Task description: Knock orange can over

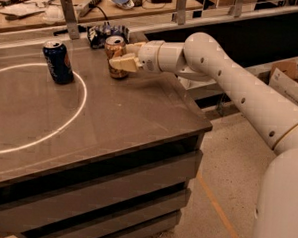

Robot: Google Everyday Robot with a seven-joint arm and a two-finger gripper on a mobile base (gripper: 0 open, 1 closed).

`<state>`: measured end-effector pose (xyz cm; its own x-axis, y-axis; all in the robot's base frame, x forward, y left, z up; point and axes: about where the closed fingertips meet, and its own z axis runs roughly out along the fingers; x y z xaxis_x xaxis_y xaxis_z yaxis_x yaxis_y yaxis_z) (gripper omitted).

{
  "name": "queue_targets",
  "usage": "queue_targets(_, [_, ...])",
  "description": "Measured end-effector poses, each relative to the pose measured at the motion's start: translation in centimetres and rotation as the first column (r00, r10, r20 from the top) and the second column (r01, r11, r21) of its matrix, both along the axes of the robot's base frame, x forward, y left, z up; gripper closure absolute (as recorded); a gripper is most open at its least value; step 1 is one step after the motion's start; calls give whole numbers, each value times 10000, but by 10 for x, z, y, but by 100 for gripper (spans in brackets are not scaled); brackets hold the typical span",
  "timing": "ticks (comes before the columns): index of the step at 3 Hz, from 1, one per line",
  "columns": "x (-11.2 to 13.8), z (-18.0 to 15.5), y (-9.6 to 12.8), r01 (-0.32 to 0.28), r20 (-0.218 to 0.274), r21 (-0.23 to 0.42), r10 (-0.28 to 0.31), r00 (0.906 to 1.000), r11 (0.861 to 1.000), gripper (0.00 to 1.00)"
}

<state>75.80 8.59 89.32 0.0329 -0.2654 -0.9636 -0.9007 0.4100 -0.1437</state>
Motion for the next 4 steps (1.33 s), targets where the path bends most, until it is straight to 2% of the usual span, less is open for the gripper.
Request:
queue_targets(1, [-3, 6, -8, -159, 251, 157, 155, 9996, 9998, 80])
queue_targets(2, [-30, 39, -21, -839, 1624, -218, 864, 9829, 9962, 100])
queue_targets(3, [-60, 58, -33, -1480, 3236, -1596, 1933, 9262, 9760, 100])
queue_targets(4, [-86, 61, -45, -1721, 4489, -3584, 3310, 8300, 9176, 100])
